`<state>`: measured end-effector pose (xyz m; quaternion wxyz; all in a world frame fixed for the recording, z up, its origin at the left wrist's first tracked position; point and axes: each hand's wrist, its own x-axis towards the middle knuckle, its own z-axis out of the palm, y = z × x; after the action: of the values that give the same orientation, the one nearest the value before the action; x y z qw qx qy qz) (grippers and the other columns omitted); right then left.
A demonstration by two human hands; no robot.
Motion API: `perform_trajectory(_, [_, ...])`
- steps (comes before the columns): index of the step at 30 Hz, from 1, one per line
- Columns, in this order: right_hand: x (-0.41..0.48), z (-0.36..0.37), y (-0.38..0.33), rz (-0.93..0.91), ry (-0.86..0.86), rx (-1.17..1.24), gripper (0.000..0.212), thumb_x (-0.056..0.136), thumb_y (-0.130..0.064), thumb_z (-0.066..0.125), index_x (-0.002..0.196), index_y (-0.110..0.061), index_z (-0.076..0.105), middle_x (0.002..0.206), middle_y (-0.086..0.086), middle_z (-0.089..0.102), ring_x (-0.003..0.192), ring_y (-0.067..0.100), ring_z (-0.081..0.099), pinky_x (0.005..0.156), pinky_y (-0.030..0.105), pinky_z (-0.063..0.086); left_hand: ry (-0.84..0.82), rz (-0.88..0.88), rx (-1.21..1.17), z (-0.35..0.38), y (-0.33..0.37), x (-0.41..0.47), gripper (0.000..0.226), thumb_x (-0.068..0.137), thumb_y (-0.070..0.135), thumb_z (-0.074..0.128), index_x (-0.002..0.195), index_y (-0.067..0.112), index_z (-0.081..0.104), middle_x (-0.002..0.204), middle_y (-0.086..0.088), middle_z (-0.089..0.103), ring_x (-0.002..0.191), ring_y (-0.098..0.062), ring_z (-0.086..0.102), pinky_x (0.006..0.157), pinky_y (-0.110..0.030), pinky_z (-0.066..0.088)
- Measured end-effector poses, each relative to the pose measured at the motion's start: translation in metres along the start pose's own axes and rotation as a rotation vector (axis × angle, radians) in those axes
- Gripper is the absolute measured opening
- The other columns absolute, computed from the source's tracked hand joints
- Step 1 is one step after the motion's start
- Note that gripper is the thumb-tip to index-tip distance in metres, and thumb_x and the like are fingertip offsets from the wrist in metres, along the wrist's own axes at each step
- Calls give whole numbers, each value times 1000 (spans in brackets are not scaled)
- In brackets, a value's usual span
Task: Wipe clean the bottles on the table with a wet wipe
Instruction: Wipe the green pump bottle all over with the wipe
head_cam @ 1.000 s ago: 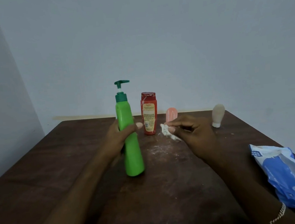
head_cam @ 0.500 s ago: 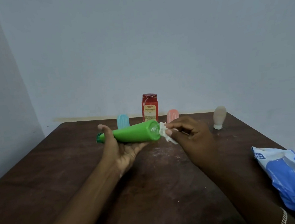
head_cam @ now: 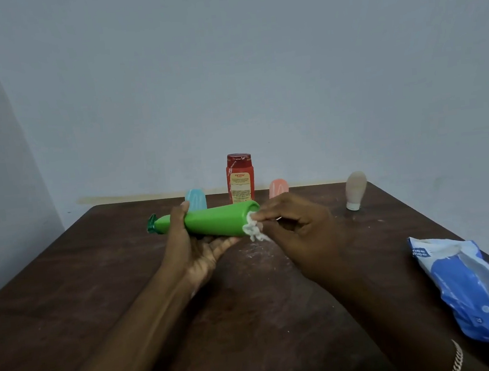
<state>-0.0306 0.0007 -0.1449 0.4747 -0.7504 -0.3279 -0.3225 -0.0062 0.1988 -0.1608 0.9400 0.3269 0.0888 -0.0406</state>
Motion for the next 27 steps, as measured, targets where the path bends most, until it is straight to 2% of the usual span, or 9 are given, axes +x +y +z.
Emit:
perform_trajectory(3, [6, -5, 4, 21, 69, 12, 16, 83, -5, 75, 96, -12, 78, 92, -5, 72, 86, 7, 69, 74, 17, 54, -44, 8, 49, 2, 3, 0, 63, 92, 48, 61, 136, 5, 49, 122, -27, 66, 98, -38, 73, 61, -51, 62])
perform_trajectory(5, [3, -7, 4, 21, 52, -9, 16, 82, -4, 75, 96, -11, 78, 92, -4, 73, 85, 8, 70, 74, 17, 54, -54, 22, 43, 3, 6, -1, 63, 93, 49, 59, 136, 5, 49, 122, -26, 66, 95, -37, 74, 59, -48, 61])
perform_trajectory(8, [0, 0, -3, 0, -2, 29, 15, 83, -5, 75, 97, -11, 77, 94, -3, 73, 86, 8, 69, 74, 16, 53, -36, 36, 56, 3, 3, -3, 63, 93, 48, 59, 136, 3, 48, 118, -27, 66, 97, -38, 73, 65, -51, 63])
perform_trajectory(13, [6, -7, 10, 85, 85, 32, 14, 82, -5, 76, 95, -12, 77, 90, -3, 72, 84, 12, 69, 75, 29, 58, -64, 59, 114, 4, 1, -4, 60, 93, 48, 59, 134, 5, 50, 111, -24, 69, 94, -36, 74, 63, -48, 62])
perform_trajectory(16, [4, -8, 11, 157, 108, 89, 14, 83, -5, 75, 95, -12, 78, 90, -2, 74, 84, 14, 70, 76, 35, 58, -61, 56, 126, 5, -3, -5, 59, 93, 48, 58, 132, 5, 50, 110, -24, 70, 95, -36, 74, 68, -50, 62])
perform_trajectory(18, [5, -6, 7, 124, 94, 137, 17, 85, -5, 73, 101, -11, 77, 95, 1, 71, 89, 15, 68, 76, 30, 57, -59, 53, 158, 6, -5, -4, 59, 93, 48, 58, 131, 4, 50, 111, -26, 70, 98, -37, 73, 71, -51, 62])
perform_trajectory(20, [5, -3, 2, 46, 9, 91, 20, 87, -4, 70, 106, -10, 76, 101, 0, 66, 97, 13, 64, 79, 24, 54, -50, 52, 164, 6, -4, -4, 59, 94, 48, 58, 130, 3, 50, 113, -27, 69, 97, -38, 72, 71, -52, 62])
perform_trajectory(23, [5, -1, 2, -62, -83, 28, 21, 88, -2, 68, 106, -9, 76, 103, 1, 61, 102, 15, 61, 82, 26, 54, -49, 35, 144, 4, -3, -4, 60, 93, 47, 58, 132, 1, 49, 116, -29, 68, 98, -39, 72, 73, -55, 61])
perform_trajectory(27, [8, -3, 9, 97, 29, 30, 24, 88, -9, 70, 104, -26, 75, 95, -2, 67, 89, 12, 64, 74, 28, 54, -70, 55, 147, 6, -3, -5, 55, 94, 43, 58, 131, 4, 50, 102, -24, 73, 94, -37, 74, 70, -53, 62])
